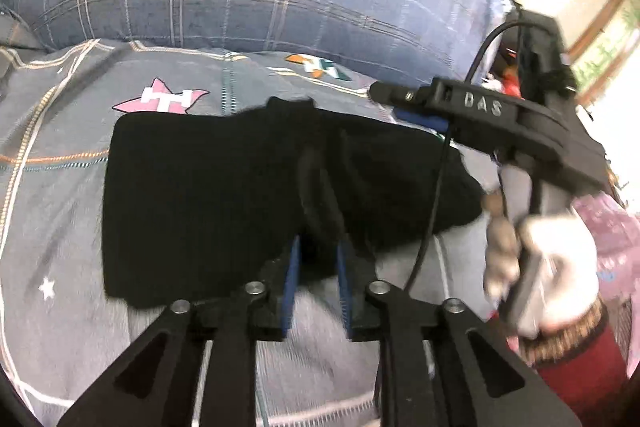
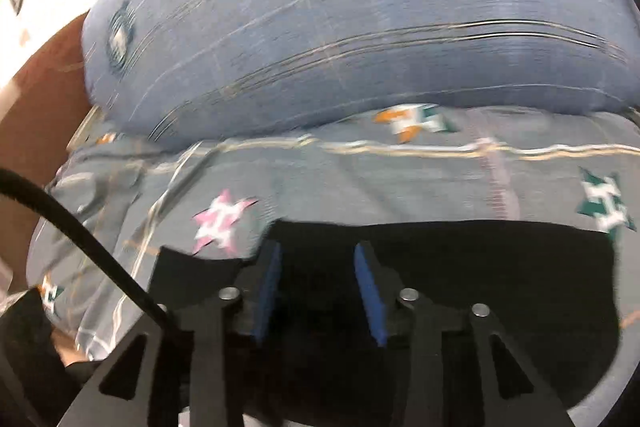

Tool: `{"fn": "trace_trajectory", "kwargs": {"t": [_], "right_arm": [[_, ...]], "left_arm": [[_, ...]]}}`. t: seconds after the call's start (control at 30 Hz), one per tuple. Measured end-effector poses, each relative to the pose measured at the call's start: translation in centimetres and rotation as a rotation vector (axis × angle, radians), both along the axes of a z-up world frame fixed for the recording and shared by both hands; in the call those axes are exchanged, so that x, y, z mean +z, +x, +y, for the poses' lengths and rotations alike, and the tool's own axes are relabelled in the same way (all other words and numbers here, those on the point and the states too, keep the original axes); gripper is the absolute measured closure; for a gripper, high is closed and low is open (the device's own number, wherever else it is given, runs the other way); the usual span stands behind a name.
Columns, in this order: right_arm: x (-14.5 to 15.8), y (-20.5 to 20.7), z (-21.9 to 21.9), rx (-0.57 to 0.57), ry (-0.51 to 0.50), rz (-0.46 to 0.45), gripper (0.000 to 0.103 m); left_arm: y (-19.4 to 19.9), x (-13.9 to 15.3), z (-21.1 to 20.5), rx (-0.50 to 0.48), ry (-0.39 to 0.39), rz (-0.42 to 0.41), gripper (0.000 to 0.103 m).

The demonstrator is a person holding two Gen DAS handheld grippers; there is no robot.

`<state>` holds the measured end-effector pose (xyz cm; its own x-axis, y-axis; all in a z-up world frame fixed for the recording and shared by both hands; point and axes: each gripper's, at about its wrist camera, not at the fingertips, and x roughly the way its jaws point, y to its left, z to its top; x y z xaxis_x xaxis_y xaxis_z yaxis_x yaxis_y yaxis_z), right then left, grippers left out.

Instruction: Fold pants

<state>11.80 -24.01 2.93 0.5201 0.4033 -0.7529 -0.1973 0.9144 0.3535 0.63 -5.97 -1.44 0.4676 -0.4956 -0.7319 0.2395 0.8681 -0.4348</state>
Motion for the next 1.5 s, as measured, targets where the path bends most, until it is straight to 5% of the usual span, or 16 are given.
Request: {"fn": "trace_trajectory", "kwargs": {"t": [0.1,0.23,0.43,0.53,0.63,0.73,0.93,1.07,1.23,1.3,1.4,1.5], "right_arm": [[2.0,-0.7,-2.2,-0.047,0.048,-0.042,0.052],[3.8,-2.1,-0.5,0.072,0.253,-0.031,0.052],[0.1,-3.1,5.3,0.243,0.462,0.121,0.052],[-2.4,-2.7,5.8,0.176,0.410,0.153,0.052],[-4.6,-2.0,4.5,-0.005,0.111,0.118,0.054],[-5.1,-2.6,3.3,-0.015,0.142,0.104,0.056],[-5.0,-3.0,4.6,0.046,-0.005,0.063,0.047],[-5.2,-3.6,4.8,0.057,-0.004,0.012,0.040],[-4.7,-4.6,5.0,0.087,-0.006,-0.028,0.036],[-3.4,-5.6,3.3,0.046,0.061,-0.070,0.036],[-1.8,-9.4,-2.6,-0.059,0.239,-0.138,0.034],[-2.5,-13.4,-8.8,-0.207,0.281,-0.164,0.034]], "left_arm": [[-2.2,1.2,1.7,0.015,-0.007,-0.026,0.067],[-3.5,1.3,3.7,0.085,0.008,-0.031,0.066],[-4.4,0.4,5.5,0.164,-0.010,0.012,0.066],[-4.7,0.4,6.2,0.189,0.001,0.011,0.065],[-4.5,0.5,7.2,0.222,0.002,0.011,0.059],[-3.5,0.6,8.2,0.241,0.002,0.016,0.058],[1.4,1.5,8.3,0.266,-0.024,0.022,0.058],[6.2,0.3,7.6,0.278,0.020,0.066,0.058],[9.5,-2.6,5.8,0.280,0.180,0.103,0.058],[9.6,-1.6,5.0,0.232,0.239,0.112,0.058],[8.7,2.5,3.8,0.154,0.169,0.051,0.058],[8.5,5.7,0.1,0.047,0.171,-0.012,0.049]]}}
